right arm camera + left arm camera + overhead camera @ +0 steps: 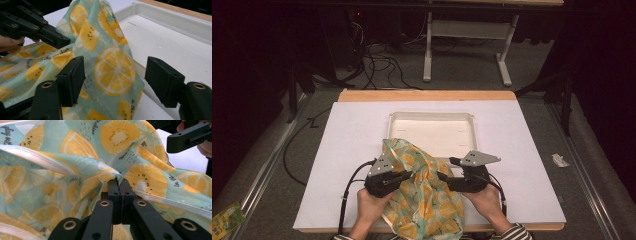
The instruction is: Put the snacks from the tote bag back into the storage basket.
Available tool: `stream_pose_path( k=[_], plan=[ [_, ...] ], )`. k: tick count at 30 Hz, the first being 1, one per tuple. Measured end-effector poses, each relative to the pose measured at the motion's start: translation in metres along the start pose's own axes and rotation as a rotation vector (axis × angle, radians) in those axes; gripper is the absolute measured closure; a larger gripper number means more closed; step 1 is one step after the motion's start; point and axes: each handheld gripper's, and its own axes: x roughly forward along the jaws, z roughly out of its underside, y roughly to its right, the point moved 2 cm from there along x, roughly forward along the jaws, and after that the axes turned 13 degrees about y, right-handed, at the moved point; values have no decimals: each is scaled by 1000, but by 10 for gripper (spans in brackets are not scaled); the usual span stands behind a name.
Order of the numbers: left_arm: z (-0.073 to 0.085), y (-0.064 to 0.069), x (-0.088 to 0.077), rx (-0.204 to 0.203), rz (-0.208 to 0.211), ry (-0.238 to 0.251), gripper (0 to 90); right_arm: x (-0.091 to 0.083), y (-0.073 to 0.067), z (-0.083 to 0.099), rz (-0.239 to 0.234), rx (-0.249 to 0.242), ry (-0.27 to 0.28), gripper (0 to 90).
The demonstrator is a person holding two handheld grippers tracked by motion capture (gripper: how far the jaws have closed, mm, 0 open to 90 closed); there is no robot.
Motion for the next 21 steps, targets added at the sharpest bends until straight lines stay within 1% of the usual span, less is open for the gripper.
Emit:
stream_pose_path(
  k=[4, 10, 14, 16, 18, 20, 21],
  plan=[
    [-1, 1, 1, 2, 5, -3, 898, 6, -6, -3, -17, -7, 4, 315],
    [-1, 2, 2, 6, 7, -5, 898, 15, -12, -4, -34, -18, -17, 284],
    [-2, 2, 2, 3, 8, -3, 898, 21, -13, -2, -27, -31, -38, 284],
    [-2, 2, 2, 5, 7, -2, 898, 22, -12, -1, -17, -23, -50, 302],
    [-2, 2, 1, 7, 6, -2, 898, 23, -10, 0, -12, -22, -56, 338],
    [-2, 1, 1, 5, 5, 0, 898, 23, -9, 1, -6, -16, -58, 387],
    [-2, 1, 1, 6, 5, 0, 898, 23, -8, 2, -2, -21, -57, 417]
  ],
)
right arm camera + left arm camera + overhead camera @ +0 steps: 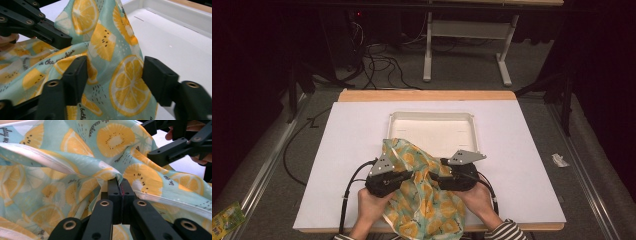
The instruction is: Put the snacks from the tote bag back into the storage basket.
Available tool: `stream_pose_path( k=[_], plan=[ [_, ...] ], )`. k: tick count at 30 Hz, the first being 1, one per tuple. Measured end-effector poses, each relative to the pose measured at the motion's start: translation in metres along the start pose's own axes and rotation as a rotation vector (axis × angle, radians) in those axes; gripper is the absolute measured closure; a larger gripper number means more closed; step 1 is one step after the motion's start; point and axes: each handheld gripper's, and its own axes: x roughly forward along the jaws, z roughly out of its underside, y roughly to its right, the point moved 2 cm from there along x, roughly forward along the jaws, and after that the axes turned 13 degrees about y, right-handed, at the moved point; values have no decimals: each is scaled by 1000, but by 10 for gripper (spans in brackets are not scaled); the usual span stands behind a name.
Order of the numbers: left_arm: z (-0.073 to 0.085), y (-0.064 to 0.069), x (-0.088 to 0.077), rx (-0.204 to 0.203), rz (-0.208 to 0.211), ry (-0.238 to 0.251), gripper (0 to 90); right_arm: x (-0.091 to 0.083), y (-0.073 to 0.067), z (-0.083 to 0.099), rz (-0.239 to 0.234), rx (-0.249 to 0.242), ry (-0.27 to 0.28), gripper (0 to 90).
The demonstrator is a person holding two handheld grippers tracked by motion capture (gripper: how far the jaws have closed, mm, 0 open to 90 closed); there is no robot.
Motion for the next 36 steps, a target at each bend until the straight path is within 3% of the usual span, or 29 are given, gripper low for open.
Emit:
stream_pose_path(
  k=[7, 14, 25, 36],
  plan=[
    [1, 0, -1, -2, -1, 0, 898, -2, 0, 3, -21, -24, -26, 654],
    [1, 0, -4, 0, -4, 9, 897, -11, 2, 3, -20, -44, -18, 890],
    [-1, 1, -8, 1, -5, 21, 895, -32, 15, 4, -9, -24, 30, 900],
    [0, 0, -16, -3, -29, 32, 864, -48, 30, 16, 3, 8, 52, 900]
  ],
)
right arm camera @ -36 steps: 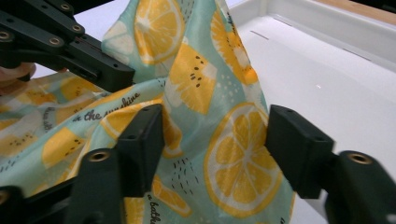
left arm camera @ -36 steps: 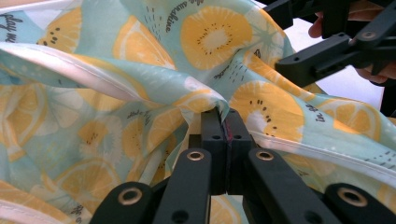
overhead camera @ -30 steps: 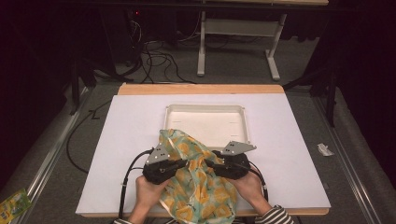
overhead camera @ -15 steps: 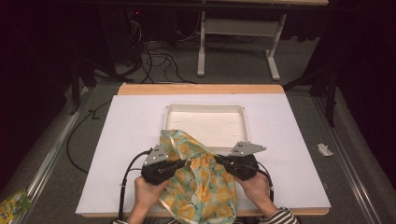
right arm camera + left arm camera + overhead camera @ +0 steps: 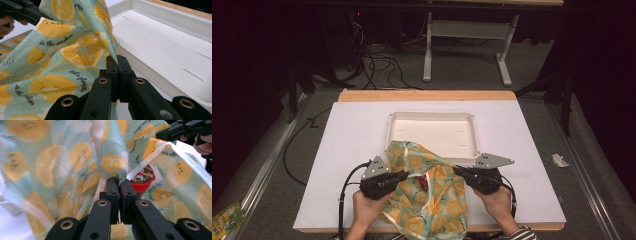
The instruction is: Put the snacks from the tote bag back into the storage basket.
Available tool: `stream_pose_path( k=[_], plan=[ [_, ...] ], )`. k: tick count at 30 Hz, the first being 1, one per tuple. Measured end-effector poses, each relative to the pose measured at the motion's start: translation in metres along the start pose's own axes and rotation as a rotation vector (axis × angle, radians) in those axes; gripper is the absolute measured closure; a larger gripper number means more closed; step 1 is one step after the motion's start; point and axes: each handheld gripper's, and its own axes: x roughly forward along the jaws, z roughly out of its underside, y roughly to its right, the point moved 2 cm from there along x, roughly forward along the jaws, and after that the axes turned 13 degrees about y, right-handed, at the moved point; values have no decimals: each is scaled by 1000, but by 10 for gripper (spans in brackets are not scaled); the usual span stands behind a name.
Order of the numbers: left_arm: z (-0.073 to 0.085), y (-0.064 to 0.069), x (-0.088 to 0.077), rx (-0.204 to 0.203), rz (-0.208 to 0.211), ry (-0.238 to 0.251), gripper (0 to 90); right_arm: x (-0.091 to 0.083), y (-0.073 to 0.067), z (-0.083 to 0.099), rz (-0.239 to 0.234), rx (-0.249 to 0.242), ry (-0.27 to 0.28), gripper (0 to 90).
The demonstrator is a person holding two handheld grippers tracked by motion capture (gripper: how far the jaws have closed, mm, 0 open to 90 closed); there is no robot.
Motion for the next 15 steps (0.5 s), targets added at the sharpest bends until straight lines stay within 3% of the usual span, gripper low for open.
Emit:
stream_pose_path(
  k=[8, 15],
  plan=[
    [1, -4, -9, -5, -34, 10, 797, -6, 7, 9, 23, 13, -10, 900],
    [1, -11, -20, -1, -91, 19, 726, -10, 13, 16, 36, 20, -23, 900]
  ],
)
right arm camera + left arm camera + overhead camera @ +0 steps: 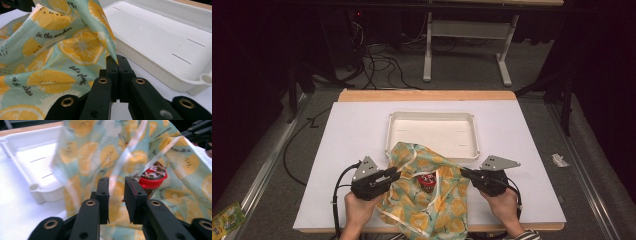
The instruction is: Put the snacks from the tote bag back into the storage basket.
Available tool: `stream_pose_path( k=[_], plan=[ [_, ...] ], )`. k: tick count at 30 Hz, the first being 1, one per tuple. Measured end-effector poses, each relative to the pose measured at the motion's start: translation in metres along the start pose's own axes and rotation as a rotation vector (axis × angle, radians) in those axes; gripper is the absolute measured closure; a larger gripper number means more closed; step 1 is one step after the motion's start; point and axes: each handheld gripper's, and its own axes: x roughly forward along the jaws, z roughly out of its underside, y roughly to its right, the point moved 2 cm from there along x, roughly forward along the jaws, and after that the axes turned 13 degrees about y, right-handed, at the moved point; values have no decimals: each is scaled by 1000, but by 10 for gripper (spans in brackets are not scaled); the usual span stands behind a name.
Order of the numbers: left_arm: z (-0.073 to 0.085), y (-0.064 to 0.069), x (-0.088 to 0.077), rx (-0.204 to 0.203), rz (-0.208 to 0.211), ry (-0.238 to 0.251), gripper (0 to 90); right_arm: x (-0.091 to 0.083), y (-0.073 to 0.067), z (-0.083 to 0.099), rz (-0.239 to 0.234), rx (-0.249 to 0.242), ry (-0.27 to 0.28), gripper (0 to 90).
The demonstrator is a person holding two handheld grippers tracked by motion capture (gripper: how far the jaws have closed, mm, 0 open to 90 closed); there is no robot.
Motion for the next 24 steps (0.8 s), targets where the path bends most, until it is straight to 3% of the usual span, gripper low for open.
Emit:
stream_pose_path(
  k=[6, 11, 17, 24],
  plan=[
    [1, -6, -6, -4, -59, 0, 647, -1, 4, 4, 14, -4, -12, 900],
    [8, -15, -7, -32, -125, -35, 552, -3, 9, 8, 27, 7, -18, 900],
    [19, -18, 3, -53, -131, -86, 485, -3, 12, 11, 40, 3, -34, 900],
    [26, -19, 15, -82, -111, -123, 506, -3, 16, 13, 58, 3, -45, 900]
  ],
)
